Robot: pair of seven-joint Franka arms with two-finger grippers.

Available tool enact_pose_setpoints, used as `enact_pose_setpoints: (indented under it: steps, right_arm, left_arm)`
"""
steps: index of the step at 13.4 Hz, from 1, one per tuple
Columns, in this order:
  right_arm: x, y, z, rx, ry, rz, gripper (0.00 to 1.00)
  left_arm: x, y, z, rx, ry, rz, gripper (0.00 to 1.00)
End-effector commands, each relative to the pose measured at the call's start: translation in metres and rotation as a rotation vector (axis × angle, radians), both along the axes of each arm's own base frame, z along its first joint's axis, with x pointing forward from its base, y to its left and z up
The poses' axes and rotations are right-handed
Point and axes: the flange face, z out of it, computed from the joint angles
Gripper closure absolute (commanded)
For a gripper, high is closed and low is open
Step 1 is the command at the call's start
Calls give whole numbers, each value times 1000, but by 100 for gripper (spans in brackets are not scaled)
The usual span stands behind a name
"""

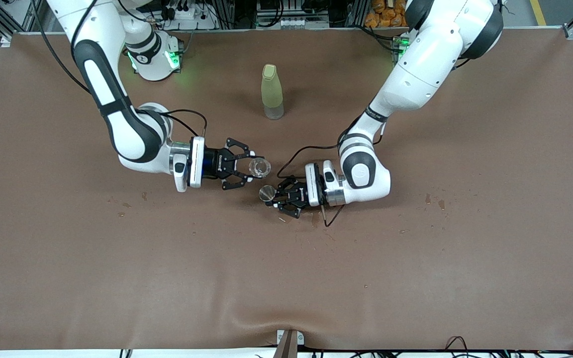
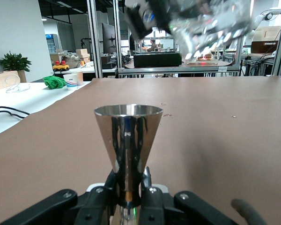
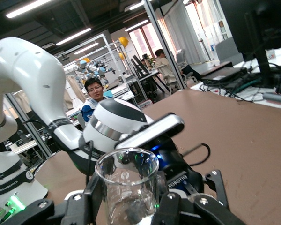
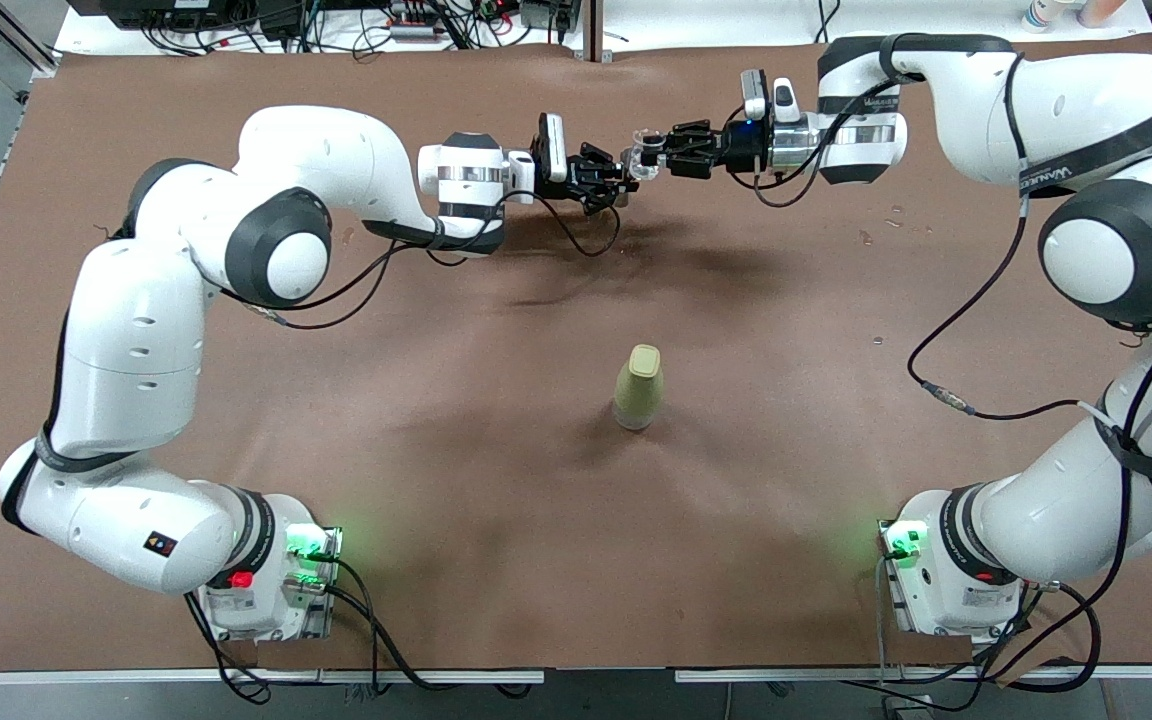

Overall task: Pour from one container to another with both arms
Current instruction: 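Tilt the glass cup with the right gripper, pouring into the held jigger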

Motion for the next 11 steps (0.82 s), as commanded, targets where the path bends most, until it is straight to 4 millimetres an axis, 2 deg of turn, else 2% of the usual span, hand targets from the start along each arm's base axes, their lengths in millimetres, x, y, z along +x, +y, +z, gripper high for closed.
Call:
enact_pose_setpoints:
  steps: [1,5,11]
  right_arm:
    - [7,2,-9,13,76,-31,82]
    - [4,6,-20,27,187,-54,82]
    - [0,10,-19,21,322,-75,83]
  left_arm:
    - [0,-3,2,-28,-9,23,100]
    - [-1,-4,2,-28,-6,23,100]
    - [-2,-5,2,-34,-2,29,100]
